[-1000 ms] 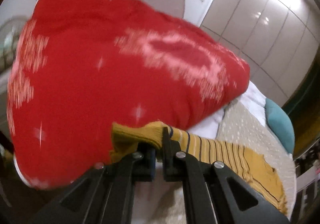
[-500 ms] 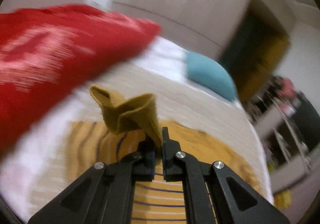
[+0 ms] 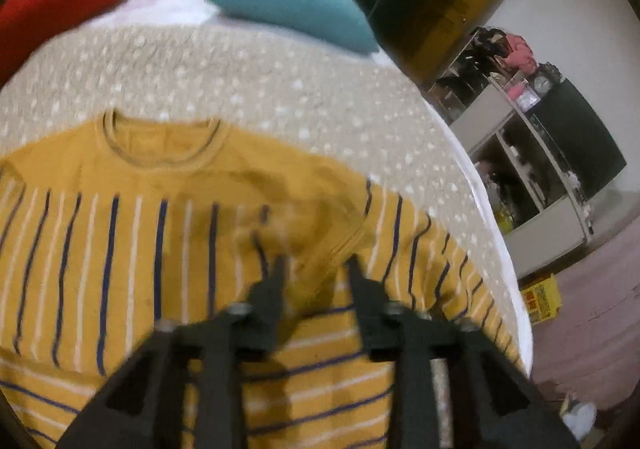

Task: Fold small clothes
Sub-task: 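Grasp a sleeve cuff with the left gripper and lay it across the body, then grasp the other sleeve cuff with the right gripper and fold it across the body, then grasp the hem with both grippers and fold it up toward the collar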

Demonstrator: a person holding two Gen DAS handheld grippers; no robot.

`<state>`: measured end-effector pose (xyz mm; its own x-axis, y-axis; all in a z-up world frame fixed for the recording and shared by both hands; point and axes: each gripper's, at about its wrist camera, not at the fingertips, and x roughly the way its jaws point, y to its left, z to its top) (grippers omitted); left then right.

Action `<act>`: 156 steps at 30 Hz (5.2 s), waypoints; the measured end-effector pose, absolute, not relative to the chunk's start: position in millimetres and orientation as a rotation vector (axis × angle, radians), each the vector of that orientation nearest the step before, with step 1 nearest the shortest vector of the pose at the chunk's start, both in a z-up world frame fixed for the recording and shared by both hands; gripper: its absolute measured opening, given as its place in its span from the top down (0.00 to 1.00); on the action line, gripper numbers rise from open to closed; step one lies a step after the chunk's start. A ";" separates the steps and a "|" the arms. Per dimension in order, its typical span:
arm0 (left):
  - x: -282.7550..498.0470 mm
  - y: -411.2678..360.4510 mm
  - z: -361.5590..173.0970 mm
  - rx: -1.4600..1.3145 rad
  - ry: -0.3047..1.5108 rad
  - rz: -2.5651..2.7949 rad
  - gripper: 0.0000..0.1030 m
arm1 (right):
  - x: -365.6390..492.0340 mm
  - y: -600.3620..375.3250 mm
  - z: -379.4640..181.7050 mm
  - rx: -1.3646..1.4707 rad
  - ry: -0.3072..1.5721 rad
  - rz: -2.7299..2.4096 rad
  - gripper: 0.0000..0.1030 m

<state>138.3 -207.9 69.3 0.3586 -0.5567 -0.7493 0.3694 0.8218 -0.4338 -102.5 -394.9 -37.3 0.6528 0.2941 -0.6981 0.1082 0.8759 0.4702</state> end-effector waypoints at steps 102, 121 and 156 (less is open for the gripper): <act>-73.9 136.2 32.8 -0.415 0.832 -0.082 0.20 | 182.1 -73.6 24.8 0.035 1.002 0.657 0.48; -53.8 76.7 7.0 -0.474 0.962 -0.286 0.20 | -36.8 -398.3 -10.9 0.392 0.999 0.177 0.37; -104.7 65.3 -5.0 -0.632 1.045 -0.375 0.93 | -112.7 -330.6 -90.0 0.730 1.029 0.477 0.88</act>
